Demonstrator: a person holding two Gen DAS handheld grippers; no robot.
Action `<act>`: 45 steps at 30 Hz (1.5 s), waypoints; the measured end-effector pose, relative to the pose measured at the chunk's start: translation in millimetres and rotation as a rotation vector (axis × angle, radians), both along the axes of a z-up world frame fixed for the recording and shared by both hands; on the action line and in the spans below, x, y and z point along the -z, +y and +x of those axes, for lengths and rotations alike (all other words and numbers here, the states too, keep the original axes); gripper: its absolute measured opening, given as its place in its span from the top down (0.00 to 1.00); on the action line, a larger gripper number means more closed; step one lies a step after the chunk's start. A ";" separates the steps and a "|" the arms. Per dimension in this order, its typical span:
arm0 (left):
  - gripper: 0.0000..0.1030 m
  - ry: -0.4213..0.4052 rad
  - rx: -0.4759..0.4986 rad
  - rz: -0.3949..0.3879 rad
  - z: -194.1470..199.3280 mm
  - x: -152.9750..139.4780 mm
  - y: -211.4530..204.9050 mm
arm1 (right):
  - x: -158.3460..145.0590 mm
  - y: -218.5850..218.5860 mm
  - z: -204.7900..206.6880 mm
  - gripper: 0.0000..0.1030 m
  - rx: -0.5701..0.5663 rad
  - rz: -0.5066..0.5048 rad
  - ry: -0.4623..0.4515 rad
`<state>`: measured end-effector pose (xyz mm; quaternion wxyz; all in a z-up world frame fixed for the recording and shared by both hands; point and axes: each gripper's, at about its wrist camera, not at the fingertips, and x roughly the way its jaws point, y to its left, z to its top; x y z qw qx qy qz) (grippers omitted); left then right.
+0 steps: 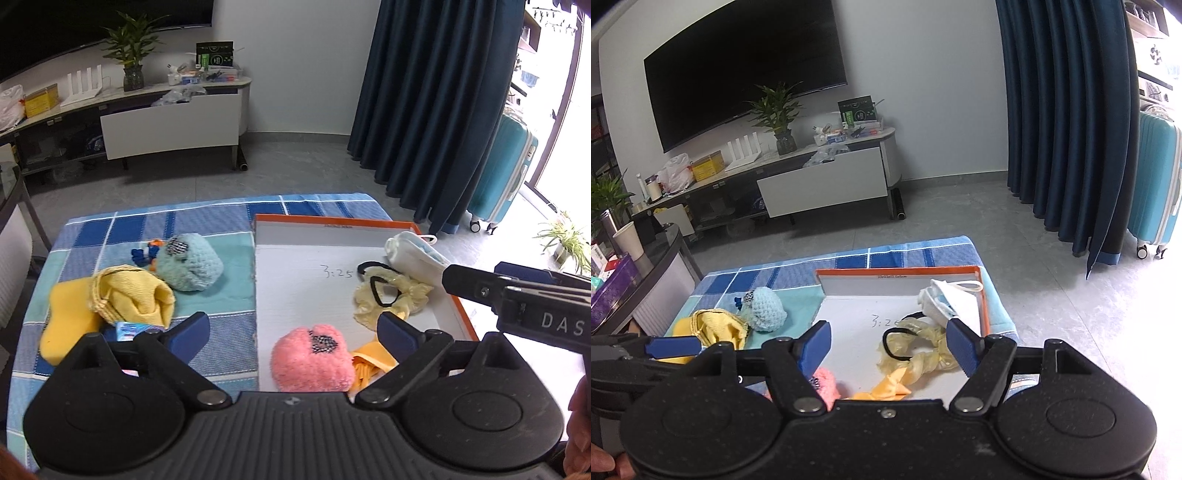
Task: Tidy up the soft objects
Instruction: 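Move left tool toward coiled white cable while right tool approaches tissue pack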
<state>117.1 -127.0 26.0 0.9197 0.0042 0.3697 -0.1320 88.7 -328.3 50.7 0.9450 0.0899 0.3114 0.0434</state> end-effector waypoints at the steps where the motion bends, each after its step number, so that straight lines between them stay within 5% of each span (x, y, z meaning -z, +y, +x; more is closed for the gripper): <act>1: 0.03 -0.002 -0.005 0.003 -1.3 -0.3 2.2 | -0.2 2.8 -1.3 0.20 -0.005 0.001 0.001; 45: 0.02 0.014 -0.220 -0.020 -32.0 14.3 121.5 | 16.9 122.8 4.4 0.20 -0.259 -0.031 0.060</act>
